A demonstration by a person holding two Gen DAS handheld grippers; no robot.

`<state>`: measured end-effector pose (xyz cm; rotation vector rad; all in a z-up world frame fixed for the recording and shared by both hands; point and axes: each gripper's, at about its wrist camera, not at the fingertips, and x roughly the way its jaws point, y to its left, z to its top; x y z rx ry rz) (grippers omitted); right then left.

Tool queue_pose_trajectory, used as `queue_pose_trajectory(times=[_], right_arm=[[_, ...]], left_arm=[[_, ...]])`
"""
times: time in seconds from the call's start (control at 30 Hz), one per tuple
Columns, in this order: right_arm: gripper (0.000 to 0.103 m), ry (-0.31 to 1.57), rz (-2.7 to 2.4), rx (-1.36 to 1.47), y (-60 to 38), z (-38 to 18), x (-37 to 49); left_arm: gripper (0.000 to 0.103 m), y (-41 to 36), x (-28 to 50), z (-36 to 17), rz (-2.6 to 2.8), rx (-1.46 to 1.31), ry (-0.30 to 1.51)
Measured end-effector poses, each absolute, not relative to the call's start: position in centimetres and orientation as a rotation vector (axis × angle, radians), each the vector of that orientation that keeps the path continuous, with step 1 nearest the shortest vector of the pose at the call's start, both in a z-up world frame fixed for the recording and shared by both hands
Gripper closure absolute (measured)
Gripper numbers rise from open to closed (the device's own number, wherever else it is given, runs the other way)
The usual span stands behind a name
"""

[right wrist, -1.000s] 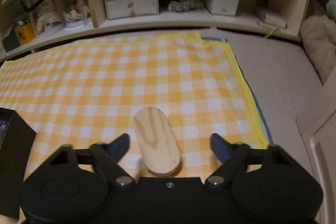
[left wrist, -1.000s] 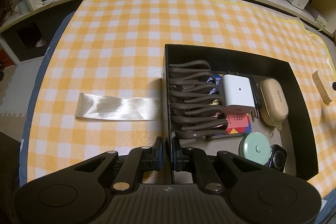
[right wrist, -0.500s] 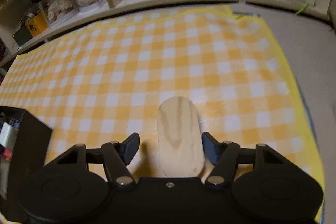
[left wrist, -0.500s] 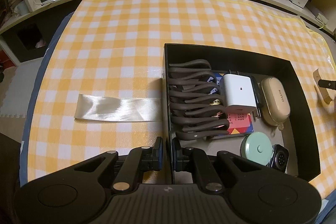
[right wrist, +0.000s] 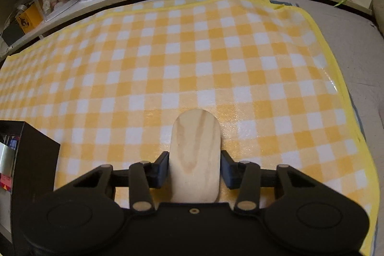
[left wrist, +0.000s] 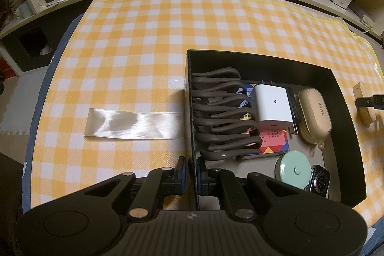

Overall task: Organize rigid objects
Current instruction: 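Grasp the wooden oval piece with the right gripper and lift, then lower the wooden piece into the box beside the tape measure, release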

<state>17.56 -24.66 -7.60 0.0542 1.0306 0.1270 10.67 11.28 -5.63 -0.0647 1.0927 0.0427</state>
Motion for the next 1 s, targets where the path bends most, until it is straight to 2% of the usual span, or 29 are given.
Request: queue_pose_trajectory(times=[0.2,0.5,0.8,1.0], right_arm=[[0.058,0.93,0.233,0.054,-23.4,-3.6,15.6],[0.058,0.794,0.564,-0.017,-15.9,2.3,10.4],[0.058,0.862,0.896,-0.355,-6.1,-0.3,6.2],[0.058,0.916,0.986,-0.468,-2.7,-2.3,5.9]], left_arm=[[0.094,11.2,10.7,-5.6,0.041,-0.065,1.092],[0.095,11.2,10.7,-5.6,0.041,-0.065,1.091],[0.094,11.0,10.7,-5.5,0.039,-0.063,1.093],[0.094,11.1,10.9,-5.9,0.028,-0.069,1.101]])
